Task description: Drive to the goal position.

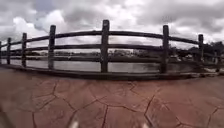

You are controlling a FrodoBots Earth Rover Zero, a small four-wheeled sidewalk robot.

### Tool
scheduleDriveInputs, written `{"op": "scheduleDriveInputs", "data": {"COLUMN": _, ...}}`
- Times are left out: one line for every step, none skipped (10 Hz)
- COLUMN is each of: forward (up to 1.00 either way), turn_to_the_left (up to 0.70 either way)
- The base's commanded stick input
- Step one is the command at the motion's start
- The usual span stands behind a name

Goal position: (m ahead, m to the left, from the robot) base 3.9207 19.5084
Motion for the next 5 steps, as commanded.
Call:
{"op": "scheduleDriveInputs", "data": {"forward": 0.0, "turn_to_the_left": 0.7}}
{"op": "scheduleDriveInputs", "data": {"forward": 0.0, "turn_to_the_left": 0.7}}
{"op": "scheduleDriveInputs", "data": {"forward": 0.0, "turn_to_the_left": 0.7}}
{"op": "scheduleDriveInputs", "data": {"forward": 0.0, "turn_to_the_left": 0.7}}
{"op": "scheduleDriveInputs", "data": {"forward": 0.0, "turn_to_the_left": 0.7}}
